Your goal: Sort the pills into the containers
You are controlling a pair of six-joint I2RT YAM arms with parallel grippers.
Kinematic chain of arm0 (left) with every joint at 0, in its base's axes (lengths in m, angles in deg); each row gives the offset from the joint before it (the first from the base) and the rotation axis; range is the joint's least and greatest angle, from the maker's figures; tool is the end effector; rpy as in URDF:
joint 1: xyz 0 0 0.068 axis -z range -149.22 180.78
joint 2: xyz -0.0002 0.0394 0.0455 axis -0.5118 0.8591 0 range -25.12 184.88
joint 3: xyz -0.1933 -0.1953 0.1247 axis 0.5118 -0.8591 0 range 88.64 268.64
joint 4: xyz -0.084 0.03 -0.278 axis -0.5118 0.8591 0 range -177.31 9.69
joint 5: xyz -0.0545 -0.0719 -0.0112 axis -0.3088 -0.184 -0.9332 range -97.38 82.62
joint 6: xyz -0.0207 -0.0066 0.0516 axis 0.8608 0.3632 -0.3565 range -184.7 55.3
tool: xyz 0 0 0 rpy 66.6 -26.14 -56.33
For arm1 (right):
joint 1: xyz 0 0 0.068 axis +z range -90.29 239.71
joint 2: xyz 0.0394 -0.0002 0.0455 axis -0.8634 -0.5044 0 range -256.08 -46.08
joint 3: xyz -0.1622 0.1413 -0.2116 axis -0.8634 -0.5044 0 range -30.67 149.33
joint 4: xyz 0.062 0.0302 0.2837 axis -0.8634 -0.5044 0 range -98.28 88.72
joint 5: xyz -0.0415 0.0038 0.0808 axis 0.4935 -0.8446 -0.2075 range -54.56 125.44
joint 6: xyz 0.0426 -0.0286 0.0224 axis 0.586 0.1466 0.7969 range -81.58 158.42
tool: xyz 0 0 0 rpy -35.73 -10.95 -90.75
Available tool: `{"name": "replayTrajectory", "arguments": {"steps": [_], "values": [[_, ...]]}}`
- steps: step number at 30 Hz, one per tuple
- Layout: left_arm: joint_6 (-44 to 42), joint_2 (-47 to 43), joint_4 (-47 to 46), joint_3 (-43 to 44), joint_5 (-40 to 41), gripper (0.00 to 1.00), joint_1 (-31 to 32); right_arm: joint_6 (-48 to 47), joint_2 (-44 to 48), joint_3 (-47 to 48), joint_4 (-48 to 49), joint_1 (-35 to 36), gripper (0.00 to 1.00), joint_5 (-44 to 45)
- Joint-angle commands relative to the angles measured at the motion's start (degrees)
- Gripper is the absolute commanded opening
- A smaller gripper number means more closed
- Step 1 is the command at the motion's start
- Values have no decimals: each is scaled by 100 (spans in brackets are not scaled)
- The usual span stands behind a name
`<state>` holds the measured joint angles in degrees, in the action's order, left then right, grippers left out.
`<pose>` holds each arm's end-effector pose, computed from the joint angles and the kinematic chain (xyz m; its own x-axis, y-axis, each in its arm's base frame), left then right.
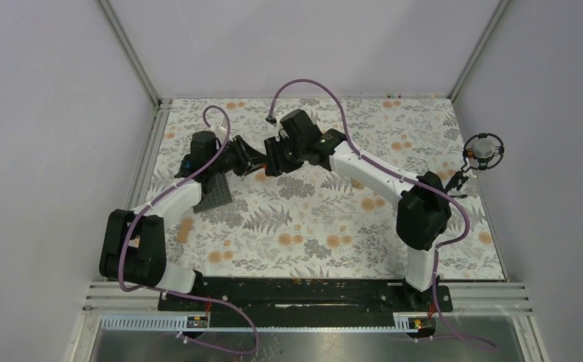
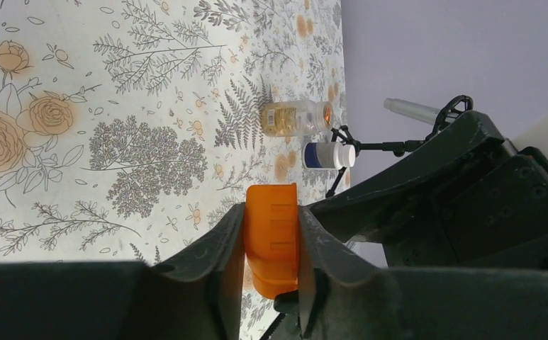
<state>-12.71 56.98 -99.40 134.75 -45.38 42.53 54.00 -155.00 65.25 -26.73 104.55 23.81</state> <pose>0.3228 -0.0914 0.2478 -0.8048 -0.4668 -0.3665 0.1256 0.4696 -0.8739 0.3396 0.3486 0.3178 -0.6404 -0.2659 -0.7206 -0.6547 0.6795 0.3311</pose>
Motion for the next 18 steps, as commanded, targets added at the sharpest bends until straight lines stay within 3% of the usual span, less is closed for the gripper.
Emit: {"name": "replayTrajectory", "arguments": {"steps": [1, 3, 5, 9, 15, 18], "values": [[-52, 22, -126, 317, -263, 7, 29, 169, -140, 295, 49, -87, 30, -122], [-94, 22, -107, 339, -274, 0, 29, 174, -131, 275, 44, -109, 30, -276], [-166, 18, -64, 378, -298, 0, 29, 162, -74, 219, 72, -172, 32, -562], [-379, 25, 17, 442, -403, 0, 29, 335, 120, -151, 412, -424, 45, -1120], [-471, 43, 58, 491, -449, 0, -1, 524, 541, -768, 661, -726, 71, -500], [-479, 81, 58, 520, -430, 0, -19, 610, 634, -938, 658, -813, 74, -234]]}}
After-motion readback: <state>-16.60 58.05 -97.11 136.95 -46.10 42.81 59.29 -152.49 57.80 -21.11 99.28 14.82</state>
